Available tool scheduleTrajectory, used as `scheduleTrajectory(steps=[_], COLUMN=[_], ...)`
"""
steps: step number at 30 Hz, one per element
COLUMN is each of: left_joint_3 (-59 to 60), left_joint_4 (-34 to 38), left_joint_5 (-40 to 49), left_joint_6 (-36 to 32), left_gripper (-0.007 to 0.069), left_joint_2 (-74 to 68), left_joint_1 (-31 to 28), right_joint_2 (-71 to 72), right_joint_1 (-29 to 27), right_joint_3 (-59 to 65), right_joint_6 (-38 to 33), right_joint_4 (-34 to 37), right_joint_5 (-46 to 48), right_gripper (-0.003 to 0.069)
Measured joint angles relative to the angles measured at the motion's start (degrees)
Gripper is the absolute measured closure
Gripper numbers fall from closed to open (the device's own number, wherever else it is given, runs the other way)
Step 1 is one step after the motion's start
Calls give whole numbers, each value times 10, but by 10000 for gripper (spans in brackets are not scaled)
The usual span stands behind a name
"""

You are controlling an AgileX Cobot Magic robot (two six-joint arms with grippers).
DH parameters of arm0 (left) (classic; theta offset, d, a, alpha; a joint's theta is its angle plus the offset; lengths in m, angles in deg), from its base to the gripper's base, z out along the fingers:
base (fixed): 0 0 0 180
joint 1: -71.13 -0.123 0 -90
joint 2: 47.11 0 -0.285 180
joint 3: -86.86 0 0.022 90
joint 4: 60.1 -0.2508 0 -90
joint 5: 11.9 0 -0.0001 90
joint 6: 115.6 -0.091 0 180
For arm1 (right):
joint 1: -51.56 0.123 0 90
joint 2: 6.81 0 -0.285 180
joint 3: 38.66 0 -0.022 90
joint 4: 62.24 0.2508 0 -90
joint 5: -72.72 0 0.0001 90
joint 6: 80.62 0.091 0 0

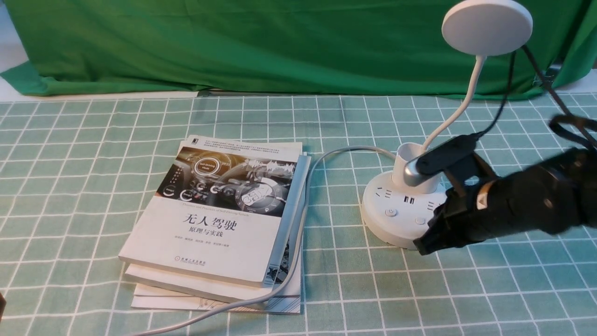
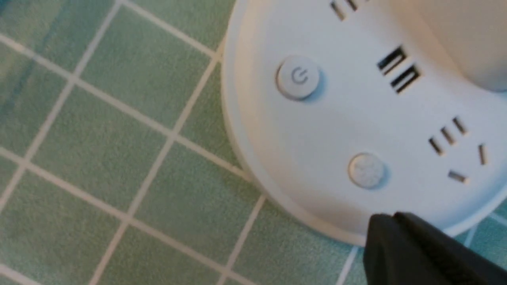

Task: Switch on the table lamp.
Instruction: 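Press the button on the base of the white desk lamp with the right gripper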

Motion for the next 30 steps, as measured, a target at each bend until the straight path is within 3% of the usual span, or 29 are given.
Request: scheduleTrajectory(steps=[5,11,30], left_joint_3=[0,0,0], left_joint_4=[0,0,0], left_joint_5=[0,0,0], left_joint_6=[0,0,0], left_gripper=[603,603,603], left_joint_2=[0,0,0], left_joint_1=[0,0,0], right_joint_2=[12,-18,-44], right_joint_1=[-15,-28,-29], right_joint_3=[53,53,-9], right_joint_6=[32,33,-17], right_joint_4=[58,115,220], right_joint_5=[-114,-166,-105], right_gripper=[629,629,629])
